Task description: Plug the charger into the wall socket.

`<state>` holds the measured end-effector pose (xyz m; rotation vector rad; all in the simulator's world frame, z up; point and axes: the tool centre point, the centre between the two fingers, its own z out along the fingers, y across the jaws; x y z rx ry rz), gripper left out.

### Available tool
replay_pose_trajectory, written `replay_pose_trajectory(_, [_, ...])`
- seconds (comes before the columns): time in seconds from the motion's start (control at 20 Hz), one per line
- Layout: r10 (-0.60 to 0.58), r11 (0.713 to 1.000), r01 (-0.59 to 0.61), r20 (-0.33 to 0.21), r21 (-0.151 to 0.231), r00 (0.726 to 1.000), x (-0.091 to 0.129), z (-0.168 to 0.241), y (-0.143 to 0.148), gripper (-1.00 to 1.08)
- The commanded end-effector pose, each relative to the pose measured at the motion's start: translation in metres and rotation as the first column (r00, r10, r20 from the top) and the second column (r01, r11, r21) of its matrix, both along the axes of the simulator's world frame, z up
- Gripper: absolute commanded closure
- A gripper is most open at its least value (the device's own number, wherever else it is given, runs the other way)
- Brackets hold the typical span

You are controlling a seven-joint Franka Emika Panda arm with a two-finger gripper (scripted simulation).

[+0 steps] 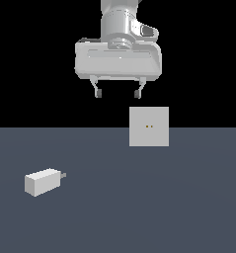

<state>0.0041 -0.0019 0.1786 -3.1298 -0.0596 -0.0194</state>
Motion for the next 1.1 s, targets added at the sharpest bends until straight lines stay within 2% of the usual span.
replay_pose_trajectory(0.0, [0.0,1.0,0.0,0.0,0.0,1.0,0.0,0.0,0.0,-0.92])
replay_pose_trajectory(0.45, [-0.04,0.999,0.04,0.009,-0.003,0.999,-0.01,-0.007,0.006,-0.92])
replay_pose_trajectory(1.05, [-0.2,0.98,0.201,0.048,-0.009,0.979,-0.046,-0.037,0.034,-0.92])
